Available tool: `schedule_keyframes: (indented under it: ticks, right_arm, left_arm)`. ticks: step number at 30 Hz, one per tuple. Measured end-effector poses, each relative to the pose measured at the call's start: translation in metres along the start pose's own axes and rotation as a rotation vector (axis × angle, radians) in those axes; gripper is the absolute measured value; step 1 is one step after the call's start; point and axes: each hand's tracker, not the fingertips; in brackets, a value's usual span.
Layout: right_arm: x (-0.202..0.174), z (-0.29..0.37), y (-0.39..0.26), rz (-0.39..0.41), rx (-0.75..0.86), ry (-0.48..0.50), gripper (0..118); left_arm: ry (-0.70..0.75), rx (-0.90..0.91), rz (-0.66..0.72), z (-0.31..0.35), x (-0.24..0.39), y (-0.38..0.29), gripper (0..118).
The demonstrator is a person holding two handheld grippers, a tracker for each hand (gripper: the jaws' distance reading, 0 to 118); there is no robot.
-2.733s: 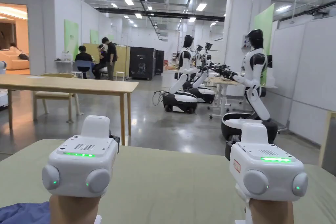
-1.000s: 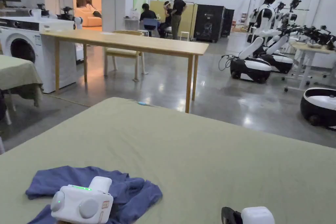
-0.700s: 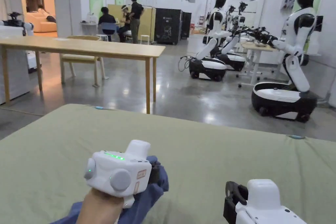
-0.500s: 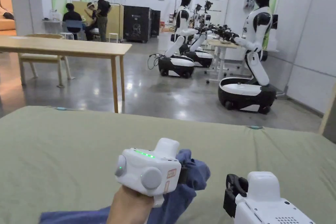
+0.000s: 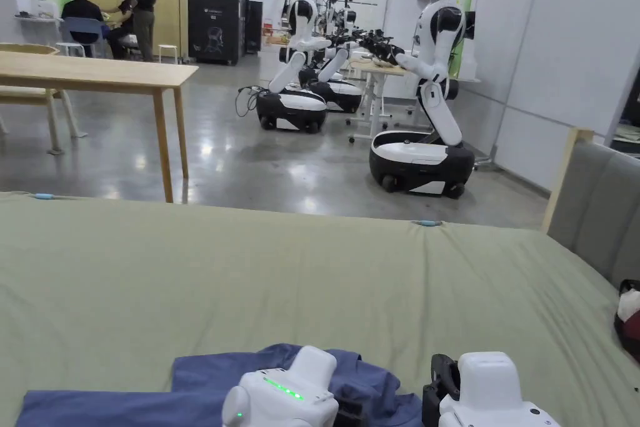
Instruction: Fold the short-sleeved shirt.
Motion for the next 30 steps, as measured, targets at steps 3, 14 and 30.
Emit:
schedule_keyframes:
  ticks: [3,14,30]
  right_arm:
    - [-0.019,-0.004,0.005,0.034,0.0,0.031,1]
    - [-0.075,0.0,0.014,-0.037,0.01,0.122,1]
    - [-0.05,-0.03,-0.001,-0.104,-0.093,0.049,1]
  left_arm:
    - [0.116,0.158,0.0,0.081,-0.031,-0.003,114]
    - [0.533,0.215,0.192,0.248,-0.175,-0.114,0]
    - [0.532,-0.199,0.292,0.066,-0.349,-0.091,115]
